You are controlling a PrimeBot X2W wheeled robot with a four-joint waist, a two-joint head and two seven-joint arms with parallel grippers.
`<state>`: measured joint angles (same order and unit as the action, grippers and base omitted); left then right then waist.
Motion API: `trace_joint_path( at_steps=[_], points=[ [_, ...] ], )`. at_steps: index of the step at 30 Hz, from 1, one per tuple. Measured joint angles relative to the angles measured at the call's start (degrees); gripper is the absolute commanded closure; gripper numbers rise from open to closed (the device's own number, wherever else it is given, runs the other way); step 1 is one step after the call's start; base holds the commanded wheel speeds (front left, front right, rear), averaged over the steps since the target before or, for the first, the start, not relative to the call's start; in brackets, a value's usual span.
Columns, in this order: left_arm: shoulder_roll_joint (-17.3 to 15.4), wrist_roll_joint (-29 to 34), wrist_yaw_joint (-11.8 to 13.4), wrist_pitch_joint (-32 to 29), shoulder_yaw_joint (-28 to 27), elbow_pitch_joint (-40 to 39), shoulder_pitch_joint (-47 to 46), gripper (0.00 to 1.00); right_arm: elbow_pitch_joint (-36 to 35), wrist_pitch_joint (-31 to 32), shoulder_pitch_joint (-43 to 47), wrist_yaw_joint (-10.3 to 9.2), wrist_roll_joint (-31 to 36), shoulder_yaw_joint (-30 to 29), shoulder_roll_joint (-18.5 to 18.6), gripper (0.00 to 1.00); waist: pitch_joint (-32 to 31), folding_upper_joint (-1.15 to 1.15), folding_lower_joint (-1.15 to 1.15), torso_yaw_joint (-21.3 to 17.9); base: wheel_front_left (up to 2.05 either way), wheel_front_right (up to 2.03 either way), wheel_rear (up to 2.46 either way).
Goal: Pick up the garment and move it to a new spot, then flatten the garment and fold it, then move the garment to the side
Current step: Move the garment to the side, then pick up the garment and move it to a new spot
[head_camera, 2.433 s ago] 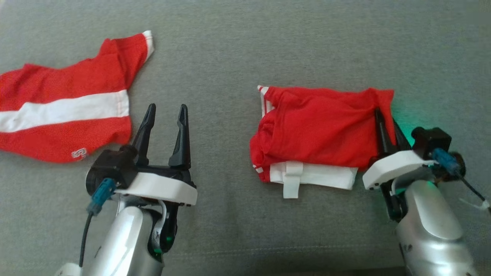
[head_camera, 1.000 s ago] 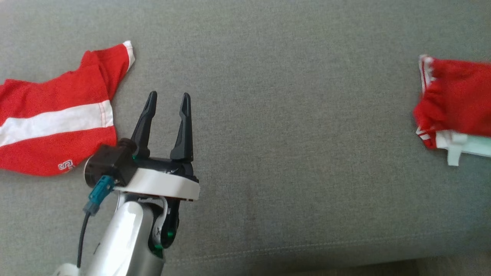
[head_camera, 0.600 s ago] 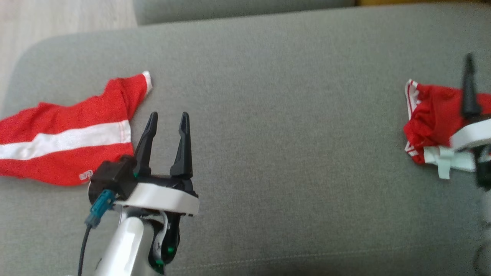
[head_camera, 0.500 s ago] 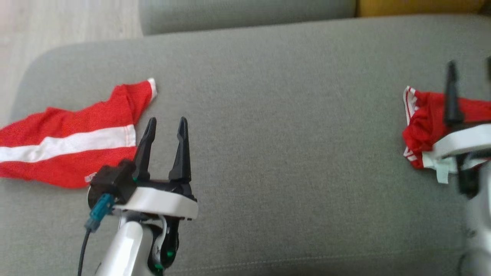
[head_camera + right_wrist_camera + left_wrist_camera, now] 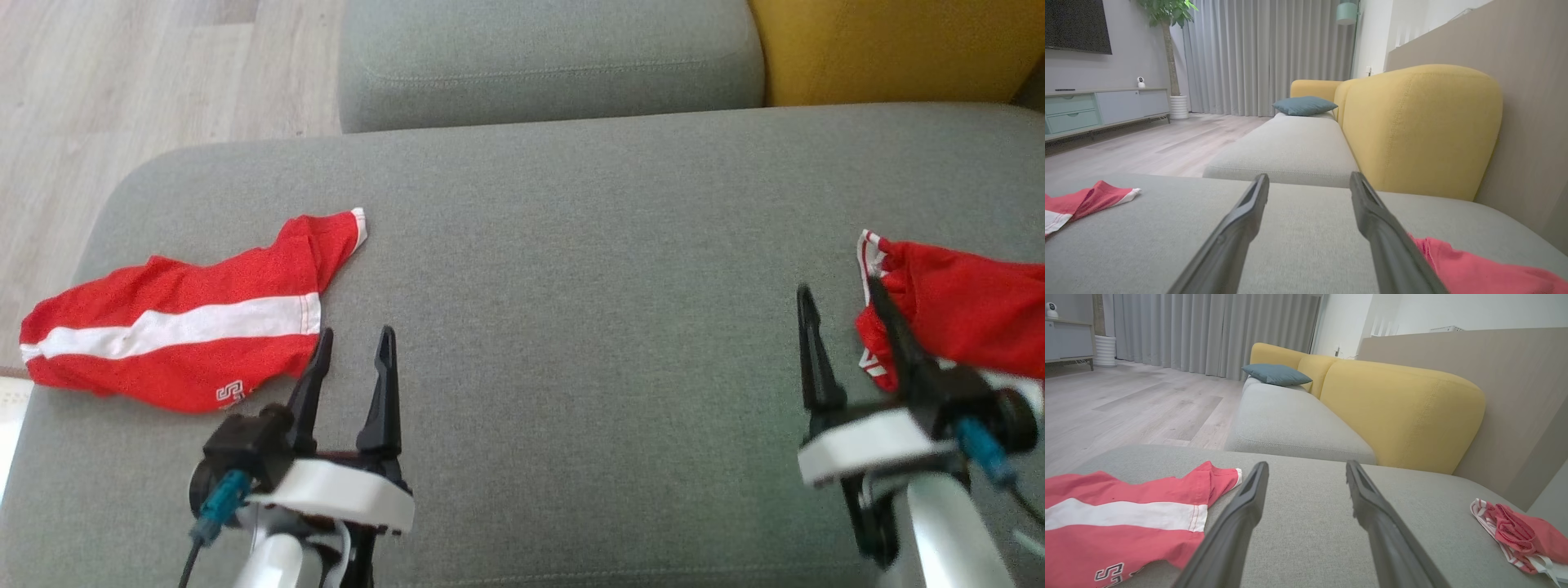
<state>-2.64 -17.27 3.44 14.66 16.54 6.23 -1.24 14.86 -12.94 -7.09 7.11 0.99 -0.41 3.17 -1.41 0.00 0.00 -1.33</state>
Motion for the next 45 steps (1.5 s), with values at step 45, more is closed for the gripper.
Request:
trace_joint_path(
  at_steps=[45],
  points=[
    [0.0,0.5,0.1,0.0,-0.6,1.0,3.5,0.0,-2.6,-1.3,8.8,0.0,-9.3,2.1,-0.5,0.0,-1.2,0.0,0.0,-0.2,0.0,0.0,0.0]
  ],
)
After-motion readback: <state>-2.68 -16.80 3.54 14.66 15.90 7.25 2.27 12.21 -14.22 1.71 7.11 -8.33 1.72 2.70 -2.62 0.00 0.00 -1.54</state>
